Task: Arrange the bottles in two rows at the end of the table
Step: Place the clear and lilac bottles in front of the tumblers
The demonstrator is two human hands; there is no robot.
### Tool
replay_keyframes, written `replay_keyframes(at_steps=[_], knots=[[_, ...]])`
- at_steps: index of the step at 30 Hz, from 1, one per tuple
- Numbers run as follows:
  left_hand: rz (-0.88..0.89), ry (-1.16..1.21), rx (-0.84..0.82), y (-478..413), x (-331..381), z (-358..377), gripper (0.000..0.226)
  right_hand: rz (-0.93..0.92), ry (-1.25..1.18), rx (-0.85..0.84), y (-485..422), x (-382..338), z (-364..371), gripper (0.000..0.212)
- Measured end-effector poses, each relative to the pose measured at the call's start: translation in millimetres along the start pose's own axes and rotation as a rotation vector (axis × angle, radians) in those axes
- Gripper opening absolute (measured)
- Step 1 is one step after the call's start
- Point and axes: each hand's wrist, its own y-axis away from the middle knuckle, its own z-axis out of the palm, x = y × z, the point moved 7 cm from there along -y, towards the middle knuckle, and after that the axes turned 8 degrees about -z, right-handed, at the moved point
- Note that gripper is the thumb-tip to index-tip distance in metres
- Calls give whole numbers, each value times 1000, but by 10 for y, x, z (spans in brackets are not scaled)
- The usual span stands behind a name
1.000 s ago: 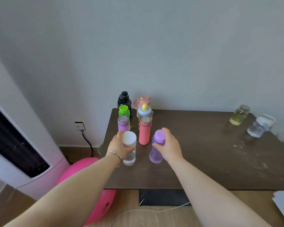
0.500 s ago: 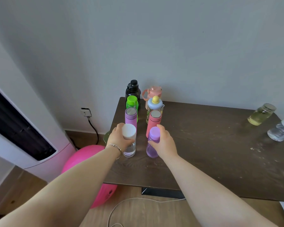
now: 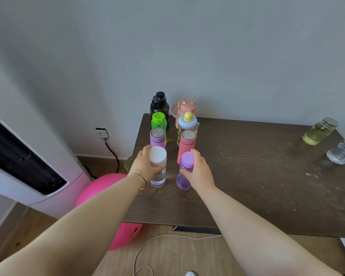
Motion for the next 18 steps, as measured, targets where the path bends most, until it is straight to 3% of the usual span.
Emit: replay_keyframes(at_steps=[6, 13, 18], knots=[[6, -163, -20, -28, 2, 34, 92, -4, 112, -81, -42, -8, 16, 87], [168, -653, 17, 47, 149, -56, 101, -69, 304, -99, -19, -59, -172, 103], [321, -820, 47, 231, 398, -38, 93, -91, 546, -66, 89, -54, -437, 89]])
